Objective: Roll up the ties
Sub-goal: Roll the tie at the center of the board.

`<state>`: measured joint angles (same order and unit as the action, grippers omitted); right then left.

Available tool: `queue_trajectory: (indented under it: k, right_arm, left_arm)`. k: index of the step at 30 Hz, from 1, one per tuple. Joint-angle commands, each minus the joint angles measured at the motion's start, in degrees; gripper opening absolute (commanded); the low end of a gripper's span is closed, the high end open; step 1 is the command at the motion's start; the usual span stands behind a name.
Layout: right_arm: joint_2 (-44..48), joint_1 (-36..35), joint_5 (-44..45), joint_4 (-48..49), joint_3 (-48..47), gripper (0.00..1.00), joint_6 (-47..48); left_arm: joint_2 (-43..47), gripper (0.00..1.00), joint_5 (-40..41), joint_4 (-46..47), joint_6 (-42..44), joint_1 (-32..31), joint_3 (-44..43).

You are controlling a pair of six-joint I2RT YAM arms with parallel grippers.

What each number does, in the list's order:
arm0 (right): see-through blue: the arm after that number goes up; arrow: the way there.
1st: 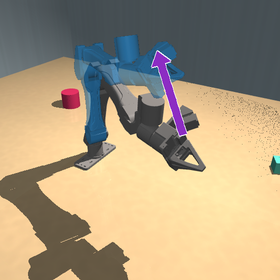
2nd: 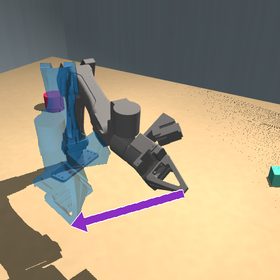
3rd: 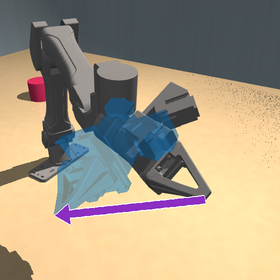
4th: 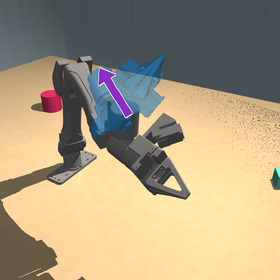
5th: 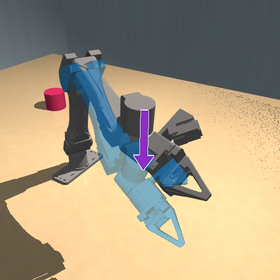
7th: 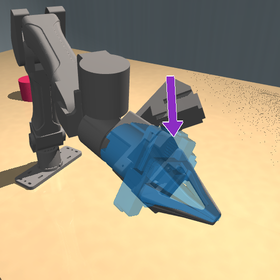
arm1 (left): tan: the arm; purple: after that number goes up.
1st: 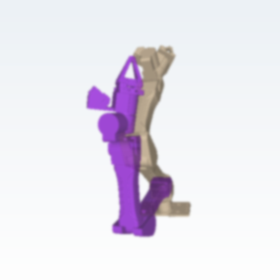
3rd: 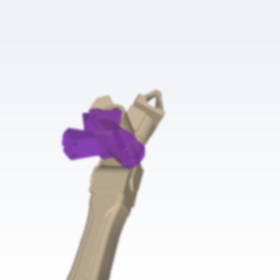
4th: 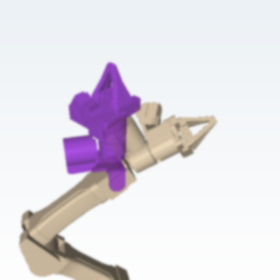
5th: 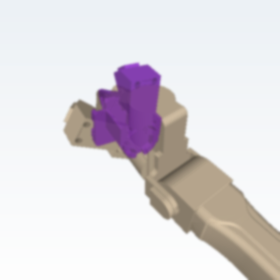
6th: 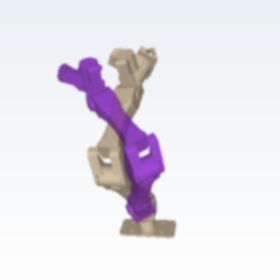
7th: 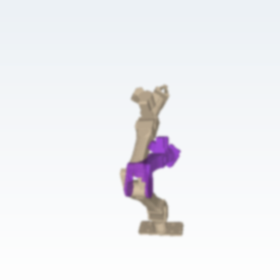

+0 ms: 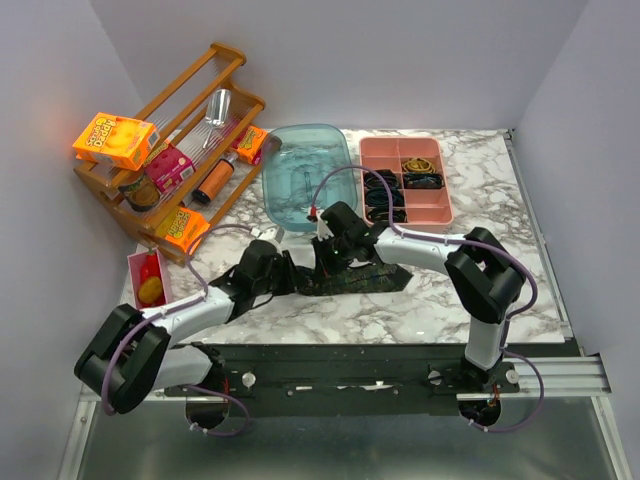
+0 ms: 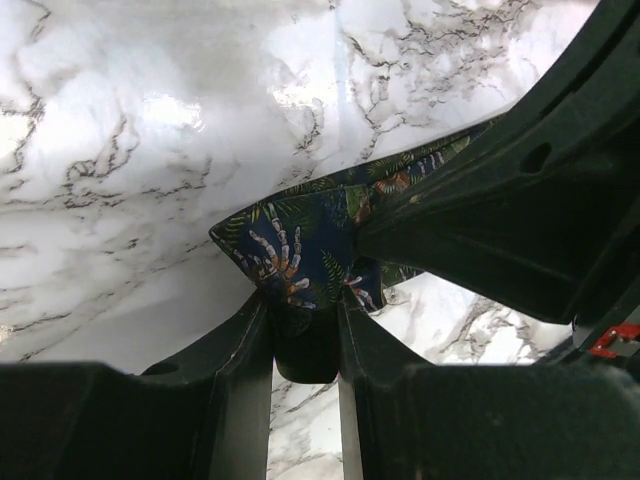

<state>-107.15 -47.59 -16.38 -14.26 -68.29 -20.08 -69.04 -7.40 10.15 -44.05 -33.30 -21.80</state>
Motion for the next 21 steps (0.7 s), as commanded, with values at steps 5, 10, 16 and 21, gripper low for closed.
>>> queue_trajectory:
  k: [5,10,16,21]
  right_arm:
    - [1.1,-0.3,2.0,-3.4,1.4,0.01,0.7]
    - [0.6,-0.4,1.8,-3.4,1.6,0.01,0.7]
    - [0.6,-0.4,1.6,-3.5,1.3,0.01,0.4]
    - [0.7,-0.3,0.8,-3.2,1.3,0.01,0.0]
  left_arm:
    - [-3.4,0.02,14.3,-18.8,6.1,-5.5,-11.1]
    - [-5.7,0.01,20.5,-26.4,8.4,-9.0,-17.3]
    - [-10.2,0.00,25.6,-33.0,9.2,-12.4,-24.1]
    - [-13.3,0.00,31.5,-38.0,8.5,-14.9,-28.6]
